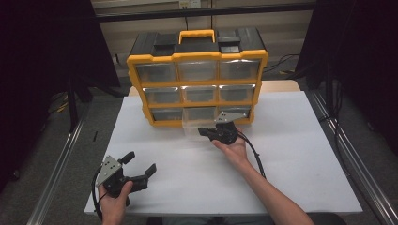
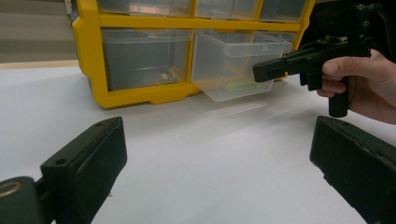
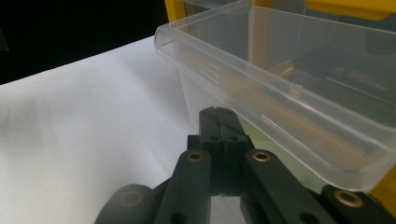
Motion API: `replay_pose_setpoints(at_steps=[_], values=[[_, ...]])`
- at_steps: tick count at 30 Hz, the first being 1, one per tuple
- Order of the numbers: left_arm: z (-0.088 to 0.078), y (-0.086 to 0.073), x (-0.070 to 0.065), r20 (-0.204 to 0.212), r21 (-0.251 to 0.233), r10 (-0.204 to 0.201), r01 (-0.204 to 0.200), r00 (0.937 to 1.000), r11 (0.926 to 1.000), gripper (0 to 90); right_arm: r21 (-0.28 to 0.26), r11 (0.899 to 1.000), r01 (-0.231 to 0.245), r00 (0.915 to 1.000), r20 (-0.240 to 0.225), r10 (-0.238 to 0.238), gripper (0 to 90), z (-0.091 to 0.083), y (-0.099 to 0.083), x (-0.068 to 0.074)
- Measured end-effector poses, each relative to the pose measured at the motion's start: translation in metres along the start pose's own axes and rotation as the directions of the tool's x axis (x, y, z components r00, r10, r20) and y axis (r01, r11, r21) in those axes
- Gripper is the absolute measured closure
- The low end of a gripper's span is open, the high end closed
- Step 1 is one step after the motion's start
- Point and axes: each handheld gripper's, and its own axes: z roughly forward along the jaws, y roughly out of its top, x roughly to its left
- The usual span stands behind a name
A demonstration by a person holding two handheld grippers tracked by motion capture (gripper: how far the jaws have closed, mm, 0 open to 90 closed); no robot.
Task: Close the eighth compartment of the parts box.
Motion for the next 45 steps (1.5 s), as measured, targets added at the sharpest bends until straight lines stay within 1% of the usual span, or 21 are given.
replay_pose_setpoints(at_steps=[7,8,10,13,18,26,27,30,45], values=[[-0.0004,0.0002,0.0001,0.003,0.0,0.001,-0.001,1.0,1.0,4.1,-0.002,1.0,-0.004,1.0,0.001,0.004,90.0,0.0007,0.0005,-0.0009],[-0.0003,0.0004,0.0007,0.006,0.0,0.007,-0.007,1.0,1.0,4.1,-0.001,1.0,-0.006,1.0,-0.001,0.006,90.0,0.0009,0.0004,-0.0012],[-0.0004,0.0003,0.0001,0.004,-0.003,-0.001,0.001,1.0,1.0,4.1,-0.004,1.0,-0.008,1.0,0.002,0.008,90.0,0.0015,0.0002,-0.0016],[-0.0003,0.0004,0.0007,0.006,0.0,0.005,-0.005,1.0,1.0,4.1,-0.006,1.0,-0.01,0.9999,0.003,0.01,90.0,0.0022,0.0002,-0.0018],[-0.0008,0.0005,0.0002,-0.001,-0.004,0.003,-0.003,1.0,1.0,4.1,-0.009,1.0,-0.008,1.0,0.005,0.008,90.0,0.0028,0.0005,-0.0025],[-0.0009,0.0005,0.0005,0.0,-0.005,-0.001,0.001,1.0,1.0,4.1,-0.01,1.0,-0.013,0.9998,0.016,0.014,90.0,0.0039,0.0023,-0.0054],[-0.0004,0.0004,-0.0001,0.0,-0.013,-0.011,0.011,0.9999,0.9999,4.1,-0.01,1.0,-0.013,0.9997,0.018,0.013,90.0,0.0041,0.0024,-0.0057],[-0.0006,0.0006,-0.0001,-0.001,-0.014,-0.011,0.011,0.9999,0.9998,4.1,-0.012,1.0,-0.013,0.9996,0.025,0.014,90.0,0.0046,0.0032,-0.0066],[-0.0006,0.0005,0.0,0.001,-0.013,-0.011,0.011,0.9999,0.9999,4.1,-0.01,1.0,-0.017,0.9994,0.029,0.017,90.0,0.007,0.0048,-0.0095]])
